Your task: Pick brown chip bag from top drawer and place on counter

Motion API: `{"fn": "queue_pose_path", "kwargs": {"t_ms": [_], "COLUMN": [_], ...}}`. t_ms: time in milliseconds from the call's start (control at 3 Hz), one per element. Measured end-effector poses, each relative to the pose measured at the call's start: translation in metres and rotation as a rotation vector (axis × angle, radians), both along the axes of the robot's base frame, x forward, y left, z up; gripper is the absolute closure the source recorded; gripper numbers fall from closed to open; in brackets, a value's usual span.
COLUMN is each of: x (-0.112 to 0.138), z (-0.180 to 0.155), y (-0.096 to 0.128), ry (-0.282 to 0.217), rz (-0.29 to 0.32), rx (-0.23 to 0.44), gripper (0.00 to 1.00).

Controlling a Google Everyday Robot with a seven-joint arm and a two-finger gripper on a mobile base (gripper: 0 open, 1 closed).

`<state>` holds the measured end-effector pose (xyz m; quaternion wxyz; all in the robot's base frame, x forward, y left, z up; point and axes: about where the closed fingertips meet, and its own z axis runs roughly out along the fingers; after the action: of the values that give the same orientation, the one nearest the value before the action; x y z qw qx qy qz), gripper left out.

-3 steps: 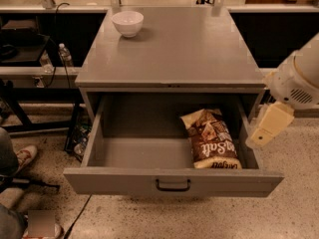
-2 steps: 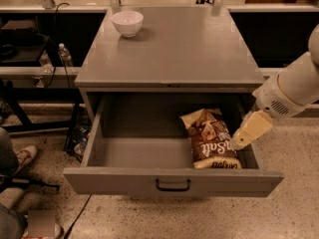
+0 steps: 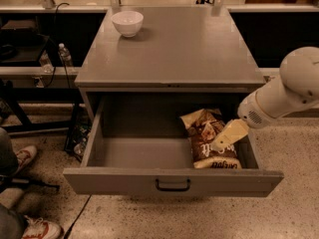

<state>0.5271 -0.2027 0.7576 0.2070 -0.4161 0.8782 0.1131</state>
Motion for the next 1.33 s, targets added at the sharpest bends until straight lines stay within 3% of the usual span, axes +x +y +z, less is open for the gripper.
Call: {"fn": "queue_pose_path", "kwargs": {"t_ms": [667,1333], "x": [0.008,0.013], "z": [-0.047,-0.074], "y": [0.016,0.016], "ry": [0.098,0.170], "rz": [-0.042,-0.089], "rx": [0.040,0.059], "gripper": [0.00,0.00]}}
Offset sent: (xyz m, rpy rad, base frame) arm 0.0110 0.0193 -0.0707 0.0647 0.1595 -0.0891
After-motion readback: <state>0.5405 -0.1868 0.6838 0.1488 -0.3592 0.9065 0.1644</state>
